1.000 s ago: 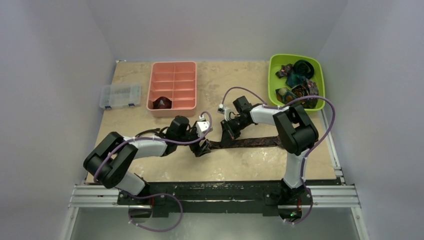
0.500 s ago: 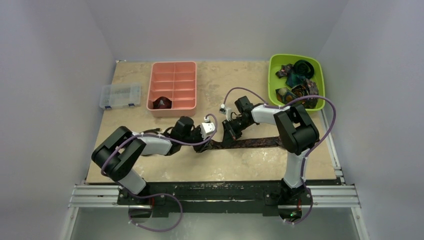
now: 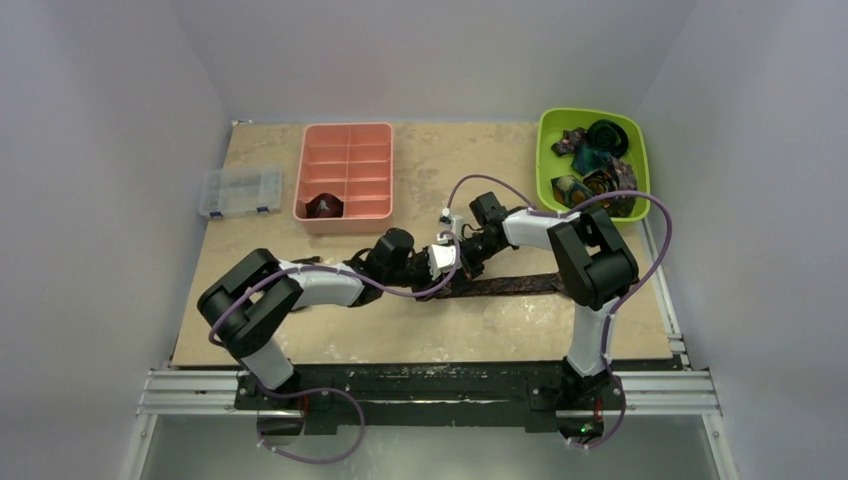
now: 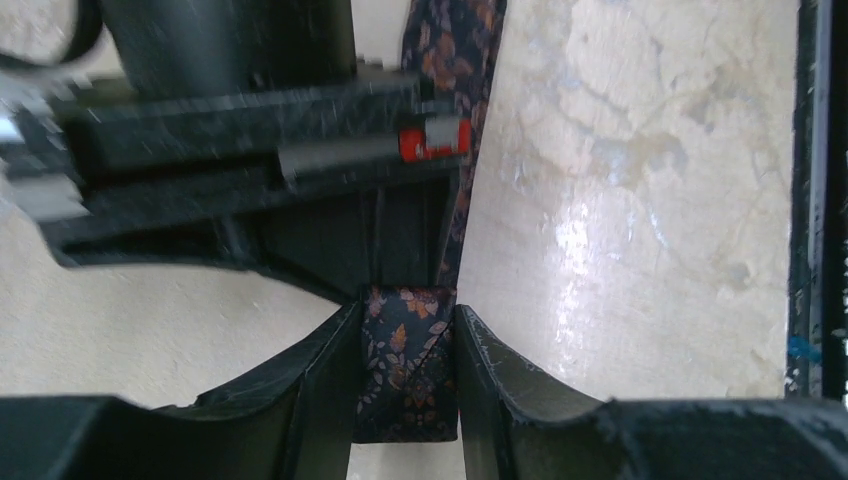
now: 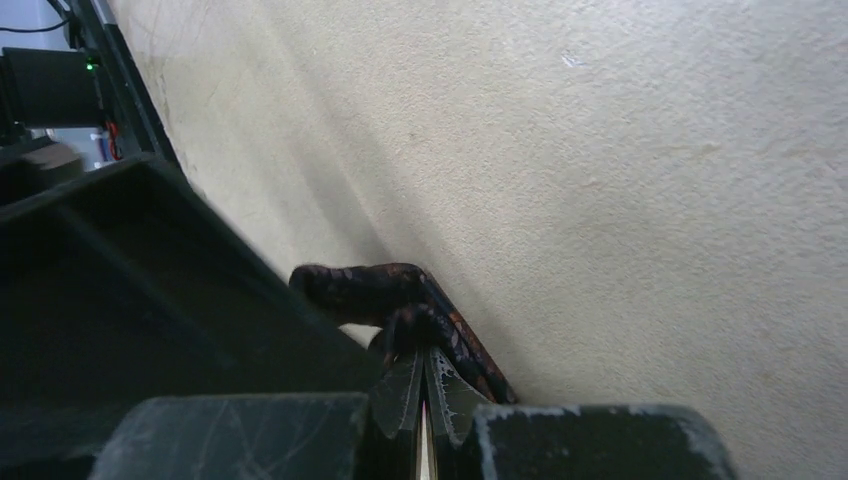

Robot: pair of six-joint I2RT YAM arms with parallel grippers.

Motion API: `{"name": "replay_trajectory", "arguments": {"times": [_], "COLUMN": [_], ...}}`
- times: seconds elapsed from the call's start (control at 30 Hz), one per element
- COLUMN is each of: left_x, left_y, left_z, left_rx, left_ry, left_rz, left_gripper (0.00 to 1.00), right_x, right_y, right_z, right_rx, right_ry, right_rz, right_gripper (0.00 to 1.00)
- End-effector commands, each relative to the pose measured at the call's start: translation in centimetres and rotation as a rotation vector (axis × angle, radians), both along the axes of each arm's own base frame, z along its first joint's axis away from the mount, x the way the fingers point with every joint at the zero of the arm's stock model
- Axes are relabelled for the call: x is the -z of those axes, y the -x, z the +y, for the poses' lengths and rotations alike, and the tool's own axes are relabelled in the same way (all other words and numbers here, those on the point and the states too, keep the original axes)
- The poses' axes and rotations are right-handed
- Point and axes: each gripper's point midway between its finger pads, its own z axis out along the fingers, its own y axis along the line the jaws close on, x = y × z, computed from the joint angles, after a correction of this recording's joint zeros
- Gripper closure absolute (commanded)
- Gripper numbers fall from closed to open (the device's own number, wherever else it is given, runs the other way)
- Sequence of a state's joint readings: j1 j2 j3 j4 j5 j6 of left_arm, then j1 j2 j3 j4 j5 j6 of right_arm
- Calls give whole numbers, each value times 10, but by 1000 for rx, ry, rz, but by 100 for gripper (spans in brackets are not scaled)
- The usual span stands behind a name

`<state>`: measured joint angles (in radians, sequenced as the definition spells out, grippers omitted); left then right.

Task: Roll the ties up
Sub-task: Roll the tie at the center of the board.

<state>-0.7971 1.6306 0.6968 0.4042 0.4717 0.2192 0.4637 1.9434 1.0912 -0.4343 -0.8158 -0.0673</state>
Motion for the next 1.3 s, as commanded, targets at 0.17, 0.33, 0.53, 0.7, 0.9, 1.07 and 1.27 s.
{"name": "replay_trajectory", "arguments": {"times": [0.17, 0.33, 0.53, 0.7, 0.9, 1.07, 1.27], "left_x": [19, 18, 6, 6, 1, -5, -4], "left_y": [-2, -3, -6, -9, -9, -13, -17], "left_z": [11, 11, 4, -2, -7, -12, -14], "left_rx": [-33, -28, -13, -7, 12, 8, -5], "left_ry": [-46, -47, -31, -25, -10, 10, 13], "left_rz": [-9, -18, -33, -31, -41, -46, -44], "left_gripper": [64, 64, 64, 64, 63, 63, 63], "right_x": [-27, -35, -62, -55, -43, -42, -44], "right_y": [-14, -13, -11, -8, -12, -10, -1], "right_z": [-3, -9, -9, -4, 4, 6, 6], "right_rx": [16, 3, 12, 34, 76, 57, 16], "right_ry": [7, 3, -84, -117, -133, -154, -182], "right_rz": [-76, -67, -31, 16, 76, 98, 125], "right_gripper": [99, 85, 72, 65, 66, 65, 78]}}
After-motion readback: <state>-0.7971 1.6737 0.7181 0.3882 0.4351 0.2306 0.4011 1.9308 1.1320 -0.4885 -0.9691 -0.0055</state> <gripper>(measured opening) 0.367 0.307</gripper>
